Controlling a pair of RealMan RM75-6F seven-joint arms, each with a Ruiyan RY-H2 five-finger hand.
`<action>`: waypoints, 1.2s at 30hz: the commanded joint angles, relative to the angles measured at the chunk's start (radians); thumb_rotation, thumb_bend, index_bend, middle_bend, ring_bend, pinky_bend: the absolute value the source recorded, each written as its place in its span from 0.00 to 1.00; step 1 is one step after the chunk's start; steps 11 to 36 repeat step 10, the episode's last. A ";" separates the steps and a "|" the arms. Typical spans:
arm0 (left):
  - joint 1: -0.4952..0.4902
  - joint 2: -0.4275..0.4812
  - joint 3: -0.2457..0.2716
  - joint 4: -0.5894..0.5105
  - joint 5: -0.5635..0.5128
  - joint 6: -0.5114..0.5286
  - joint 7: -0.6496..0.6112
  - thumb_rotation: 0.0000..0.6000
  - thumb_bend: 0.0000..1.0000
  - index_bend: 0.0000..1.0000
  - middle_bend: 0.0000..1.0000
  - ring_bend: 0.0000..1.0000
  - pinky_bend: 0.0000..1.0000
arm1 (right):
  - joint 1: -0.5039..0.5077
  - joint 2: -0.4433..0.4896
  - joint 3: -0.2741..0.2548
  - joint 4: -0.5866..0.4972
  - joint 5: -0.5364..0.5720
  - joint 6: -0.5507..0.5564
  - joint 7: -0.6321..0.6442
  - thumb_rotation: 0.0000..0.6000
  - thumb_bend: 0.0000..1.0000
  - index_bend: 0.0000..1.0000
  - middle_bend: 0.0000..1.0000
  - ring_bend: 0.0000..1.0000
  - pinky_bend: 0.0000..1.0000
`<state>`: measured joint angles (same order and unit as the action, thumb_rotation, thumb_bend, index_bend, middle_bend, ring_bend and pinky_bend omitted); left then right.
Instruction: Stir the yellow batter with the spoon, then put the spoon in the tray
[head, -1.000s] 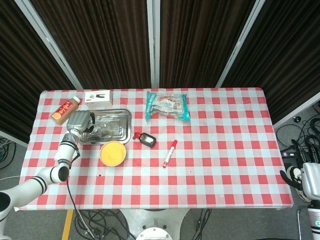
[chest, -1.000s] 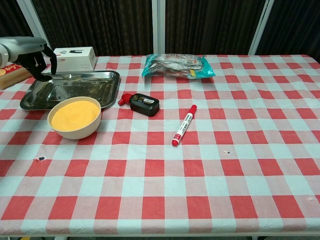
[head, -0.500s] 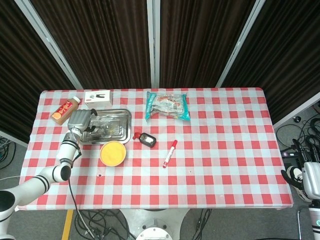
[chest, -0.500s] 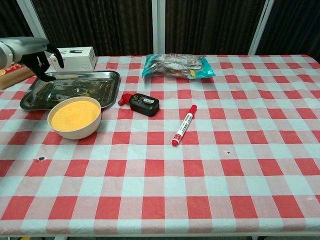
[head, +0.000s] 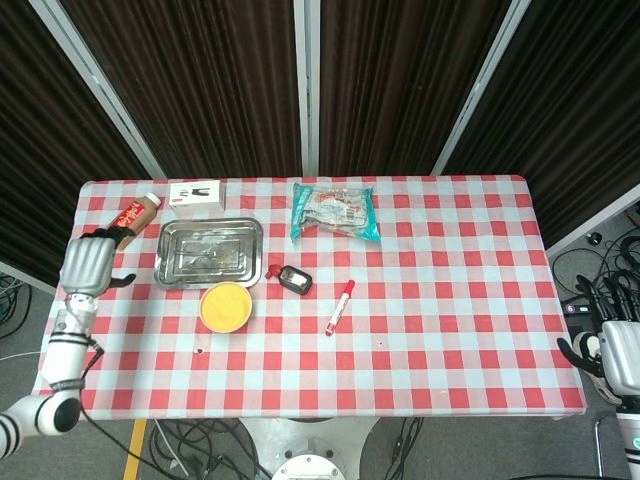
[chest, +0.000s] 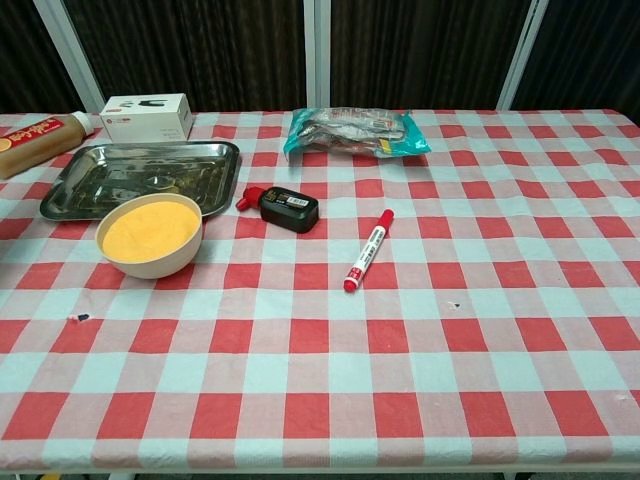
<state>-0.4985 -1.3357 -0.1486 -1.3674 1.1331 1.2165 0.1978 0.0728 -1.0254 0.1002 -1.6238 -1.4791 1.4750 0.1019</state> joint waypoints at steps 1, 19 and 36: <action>0.127 0.051 0.084 -0.065 0.104 0.148 -0.029 1.00 0.09 0.36 0.39 0.34 0.39 | -0.001 -0.005 -0.004 -0.001 -0.005 0.004 -0.003 1.00 0.17 0.00 0.18 0.00 0.06; 0.298 0.102 0.168 -0.193 0.185 0.334 0.013 1.00 0.09 0.36 0.39 0.34 0.39 | -0.012 -0.031 -0.013 -0.004 -0.004 0.019 -0.022 1.00 0.17 0.00 0.19 0.00 0.06; 0.298 0.102 0.168 -0.193 0.185 0.334 0.013 1.00 0.09 0.36 0.39 0.34 0.39 | -0.012 -0.031 -0.013 -0.004 -0.004 0.019 -0.022 1.00 0.17 0.00 0.19 0.00 0.06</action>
